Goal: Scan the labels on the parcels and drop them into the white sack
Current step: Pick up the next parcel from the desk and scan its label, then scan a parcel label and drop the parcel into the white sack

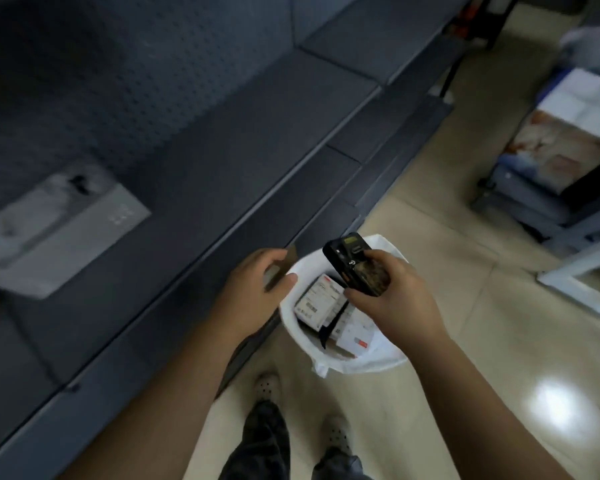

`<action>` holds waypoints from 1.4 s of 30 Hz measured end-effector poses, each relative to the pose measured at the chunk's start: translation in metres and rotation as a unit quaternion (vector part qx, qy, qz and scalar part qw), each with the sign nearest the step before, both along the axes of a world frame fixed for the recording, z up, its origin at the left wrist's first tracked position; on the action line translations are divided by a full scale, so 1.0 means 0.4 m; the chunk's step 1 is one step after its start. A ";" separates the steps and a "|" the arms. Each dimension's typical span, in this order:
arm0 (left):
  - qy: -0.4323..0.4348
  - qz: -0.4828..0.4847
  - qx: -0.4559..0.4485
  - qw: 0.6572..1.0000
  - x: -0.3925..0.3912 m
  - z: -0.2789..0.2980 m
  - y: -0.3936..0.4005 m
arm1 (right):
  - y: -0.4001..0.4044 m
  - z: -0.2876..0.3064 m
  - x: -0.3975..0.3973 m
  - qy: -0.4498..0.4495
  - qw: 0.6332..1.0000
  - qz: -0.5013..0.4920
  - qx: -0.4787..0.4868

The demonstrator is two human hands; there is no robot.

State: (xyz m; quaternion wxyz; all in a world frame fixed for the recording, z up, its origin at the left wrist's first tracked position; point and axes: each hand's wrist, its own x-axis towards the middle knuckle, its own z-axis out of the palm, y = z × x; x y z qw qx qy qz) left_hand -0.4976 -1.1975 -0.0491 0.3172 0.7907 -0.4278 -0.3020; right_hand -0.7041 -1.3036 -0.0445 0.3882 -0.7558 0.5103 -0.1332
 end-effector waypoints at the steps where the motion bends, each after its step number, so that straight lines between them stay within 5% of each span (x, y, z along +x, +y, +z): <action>1: -0.014 0.019 -0.011 1.000 0.004 0.054 0.038 | 0.011 0.049 0.013 -0.014 1.000 0.025 -0.013; 11: -0.145 0.191 -0.106 0.965 0.027 0.452 0.500 | 0.231 0.420 0.173 -0.160 0.957 0.231 -0.070; 24: -0.207 0.381 -0.151 0.888 -0.130 0.560 1.299 | 0.938 0.582 0.233 -0.203 0.893 0.392 -0.083; 30: -0.235 0.494 -0.114 0.829 -0.260 0.566 1.738 | 1.350 0.588 0.271 -0.186 0.845 0.498 -0.060; 42: -0.236 0.713 -0.031 0.660 -0.473 0.567 2.384 | 2.104 0.574 0.414 -0.181 0.683 0.707 -0.035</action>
